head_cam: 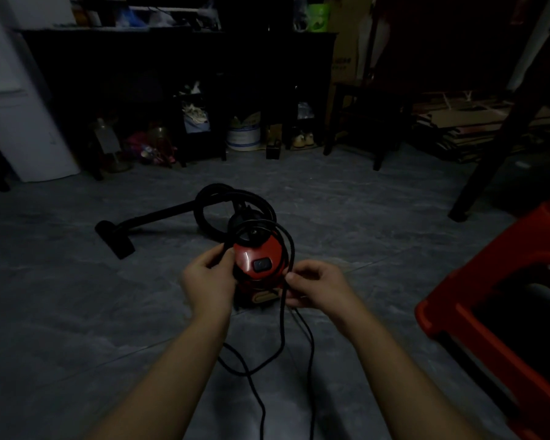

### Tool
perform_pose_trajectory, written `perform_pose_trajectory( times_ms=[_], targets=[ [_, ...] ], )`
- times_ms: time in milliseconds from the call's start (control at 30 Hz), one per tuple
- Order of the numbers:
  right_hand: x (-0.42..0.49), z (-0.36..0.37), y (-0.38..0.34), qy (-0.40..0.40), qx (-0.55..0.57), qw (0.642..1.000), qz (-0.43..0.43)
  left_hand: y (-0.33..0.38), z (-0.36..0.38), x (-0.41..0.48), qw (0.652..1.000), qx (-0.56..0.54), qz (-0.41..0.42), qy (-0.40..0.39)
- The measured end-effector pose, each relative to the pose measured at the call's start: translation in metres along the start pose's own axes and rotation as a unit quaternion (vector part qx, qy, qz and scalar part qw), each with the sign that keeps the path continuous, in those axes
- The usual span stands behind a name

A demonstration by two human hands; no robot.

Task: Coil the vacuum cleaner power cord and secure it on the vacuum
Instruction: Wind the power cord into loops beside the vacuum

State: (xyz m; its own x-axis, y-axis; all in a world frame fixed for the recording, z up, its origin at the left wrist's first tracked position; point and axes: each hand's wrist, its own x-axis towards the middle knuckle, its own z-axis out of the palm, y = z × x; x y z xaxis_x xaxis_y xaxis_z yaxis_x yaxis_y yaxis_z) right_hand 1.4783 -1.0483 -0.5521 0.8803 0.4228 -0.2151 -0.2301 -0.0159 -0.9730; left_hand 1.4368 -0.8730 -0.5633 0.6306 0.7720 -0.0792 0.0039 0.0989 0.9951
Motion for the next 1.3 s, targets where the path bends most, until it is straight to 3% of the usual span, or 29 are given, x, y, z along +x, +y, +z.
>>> perform_pose_trajectory(
  times_ms=[367, 567, 700, 833, 967, 1133, 1300],
  targets=[
    [0.009, -0.001, 0.008, 0.019, -0.010, 1.000, -0.006, 0.002, 0.002, -0.007, 0.988, -0.093, -0.101, -0.062],
    [0.020, -0.004, 0.015, 0.121, -0.019, 0.992, -0.007, 0.004, 0.005, -0.009, 0.978, -0.142, -0.120, -0.092],
    [0.026, -0.008, 0.026, 0.178, -0.108, 0.978, 0.011, 0.003, 0.007, -0.011, 0.975, -0.158, -0.121, -0.097],
    [0.027, -0.007, 0.030, 0.169, -0.175, 0.969, 0.041, 0.002, 0.006, -0.007, 0.969, -0.183, -0.133, -0.096],
    [0.024, -0.002, 0.026, 0.099, -0.072, 0.987, 0.103, 0.001, 0.006, -0.006, 0.956, -0.219, -0.156, -0.115],
    [0.019, 0.007, 0.020, 0.101, 0.104, 0.989, 0.027, -0.007, 0.011, -0.011, 0.939, -0.231, -0.223, -0.126],
    [0.019, -0.001, 0.015, 0.103, 0.095, 0.990, -0.019, -0.016, 0.012, -0.014, 0.946, -0.171, -0.239, -0.139]
  ],
)
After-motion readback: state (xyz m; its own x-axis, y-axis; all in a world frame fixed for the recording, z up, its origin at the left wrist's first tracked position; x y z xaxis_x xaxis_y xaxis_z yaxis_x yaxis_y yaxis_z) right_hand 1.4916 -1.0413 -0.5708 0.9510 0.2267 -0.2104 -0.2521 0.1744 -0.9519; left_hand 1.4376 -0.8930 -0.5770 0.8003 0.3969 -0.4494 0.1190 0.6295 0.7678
